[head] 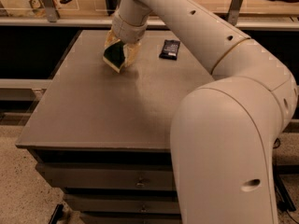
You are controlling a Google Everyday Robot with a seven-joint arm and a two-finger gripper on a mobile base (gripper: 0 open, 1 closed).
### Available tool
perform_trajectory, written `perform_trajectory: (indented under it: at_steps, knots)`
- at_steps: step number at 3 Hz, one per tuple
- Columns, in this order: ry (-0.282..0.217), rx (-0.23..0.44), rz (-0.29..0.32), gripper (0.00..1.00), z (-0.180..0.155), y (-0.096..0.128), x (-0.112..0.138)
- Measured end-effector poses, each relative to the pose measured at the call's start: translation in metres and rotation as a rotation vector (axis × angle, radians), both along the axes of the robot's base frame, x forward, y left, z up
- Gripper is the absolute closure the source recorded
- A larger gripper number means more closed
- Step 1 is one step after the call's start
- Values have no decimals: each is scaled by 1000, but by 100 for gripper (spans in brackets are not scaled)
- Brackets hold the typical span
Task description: Move sponge near apple
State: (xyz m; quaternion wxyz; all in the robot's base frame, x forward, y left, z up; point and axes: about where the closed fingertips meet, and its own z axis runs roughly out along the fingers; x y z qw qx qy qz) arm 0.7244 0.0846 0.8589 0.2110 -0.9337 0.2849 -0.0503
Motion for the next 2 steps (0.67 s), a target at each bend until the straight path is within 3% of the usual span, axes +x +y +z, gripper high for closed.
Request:
perform_trajectory:
  at_steps: [1, 2]
  knots:
    - [3, -1, 2, 0, -3, 1, 0]
    - [3, -1, 2, 0, -3, 2, 0]
